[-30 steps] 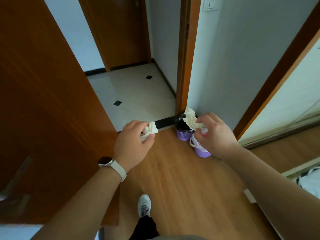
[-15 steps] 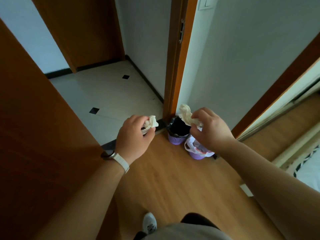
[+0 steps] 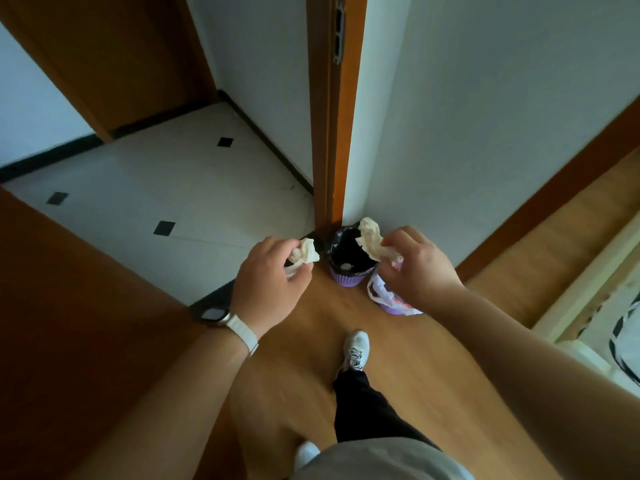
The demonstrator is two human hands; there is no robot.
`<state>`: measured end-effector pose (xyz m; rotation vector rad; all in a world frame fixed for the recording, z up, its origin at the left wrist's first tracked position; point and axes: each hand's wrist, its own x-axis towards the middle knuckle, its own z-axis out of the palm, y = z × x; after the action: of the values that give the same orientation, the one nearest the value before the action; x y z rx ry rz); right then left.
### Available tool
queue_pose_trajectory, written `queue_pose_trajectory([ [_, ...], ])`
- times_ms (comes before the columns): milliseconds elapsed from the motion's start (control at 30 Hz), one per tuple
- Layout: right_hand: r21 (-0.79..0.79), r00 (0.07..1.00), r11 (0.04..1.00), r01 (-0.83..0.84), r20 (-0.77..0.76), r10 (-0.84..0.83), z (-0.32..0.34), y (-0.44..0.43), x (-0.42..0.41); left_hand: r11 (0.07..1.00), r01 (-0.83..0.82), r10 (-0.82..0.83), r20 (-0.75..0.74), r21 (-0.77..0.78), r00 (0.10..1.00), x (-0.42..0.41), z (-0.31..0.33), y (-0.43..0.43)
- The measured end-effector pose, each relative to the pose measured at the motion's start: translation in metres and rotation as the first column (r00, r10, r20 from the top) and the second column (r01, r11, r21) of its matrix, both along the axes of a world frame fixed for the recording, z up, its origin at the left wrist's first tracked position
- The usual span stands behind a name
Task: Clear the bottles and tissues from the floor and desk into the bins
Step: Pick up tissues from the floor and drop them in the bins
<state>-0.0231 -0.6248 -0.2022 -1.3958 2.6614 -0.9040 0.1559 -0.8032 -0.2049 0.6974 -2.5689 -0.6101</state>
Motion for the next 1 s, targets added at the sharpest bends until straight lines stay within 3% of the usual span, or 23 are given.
queue_pose_trajectory([
  [467, 0.102, 0.989, 0.992, 0.069, 0.125, -0.082, -0.060, -0.078, -0.224, 0.994, 0.093, -0.104, 0.248, 0.053, 0.963, -0.231, -0.038, -0.088],
  [700, 0.113, 0.973, 0.988, 0.101, 0.196, -0.122, -0.098, -0.078, -0.266, 0.983, 0.163, -0.184, 0.325, 0.089, 0.928, -0.291, -0.072, -0.106],
  [1000, 0.283, 0.930, 0.948, 0.143, 0.289, -0.227, -0.161, -0.115, -0.299, 0.958, 0.179, -0.258, 0.395, 0.224, 0.882, -0.353, -0.159, -0.141],
])
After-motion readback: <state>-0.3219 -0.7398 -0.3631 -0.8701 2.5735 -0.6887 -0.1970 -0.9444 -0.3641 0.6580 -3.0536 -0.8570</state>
